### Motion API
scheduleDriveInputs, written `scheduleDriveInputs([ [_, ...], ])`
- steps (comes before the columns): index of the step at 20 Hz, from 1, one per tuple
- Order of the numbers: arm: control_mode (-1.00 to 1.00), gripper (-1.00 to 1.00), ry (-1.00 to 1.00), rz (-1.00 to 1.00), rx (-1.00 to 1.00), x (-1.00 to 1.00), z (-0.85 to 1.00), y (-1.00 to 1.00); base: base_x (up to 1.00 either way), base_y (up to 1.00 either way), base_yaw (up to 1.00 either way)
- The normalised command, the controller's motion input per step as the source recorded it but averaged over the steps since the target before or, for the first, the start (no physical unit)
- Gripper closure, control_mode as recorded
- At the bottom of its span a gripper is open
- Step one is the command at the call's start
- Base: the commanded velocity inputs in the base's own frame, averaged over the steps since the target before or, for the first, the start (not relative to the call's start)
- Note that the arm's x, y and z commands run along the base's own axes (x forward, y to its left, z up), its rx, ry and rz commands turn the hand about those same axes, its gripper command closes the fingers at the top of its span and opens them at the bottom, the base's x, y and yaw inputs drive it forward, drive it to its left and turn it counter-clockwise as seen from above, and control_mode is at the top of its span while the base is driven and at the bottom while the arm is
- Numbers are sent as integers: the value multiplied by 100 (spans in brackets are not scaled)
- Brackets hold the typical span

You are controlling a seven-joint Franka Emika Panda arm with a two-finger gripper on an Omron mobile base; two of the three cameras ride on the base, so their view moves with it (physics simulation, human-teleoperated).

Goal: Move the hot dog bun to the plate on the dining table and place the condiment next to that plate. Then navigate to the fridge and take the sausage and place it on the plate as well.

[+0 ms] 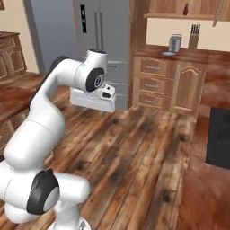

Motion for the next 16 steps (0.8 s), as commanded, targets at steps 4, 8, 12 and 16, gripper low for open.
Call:
scheduleDriveInputs([
  [4, 100, -100, 0, 0, 0, 0, 0, 0, 100, 6, -13],
  [8, 100, -100, 0, 0, 0, 0, 0, 0, 100, 1, -11],
  [12, 100, -100, 0, 0, 0, 0, 0, 0, 100, 0, -4],
  [16, 100, -100, 0, 0, 0, 0, 0, 0, 100, 0, 1],
])
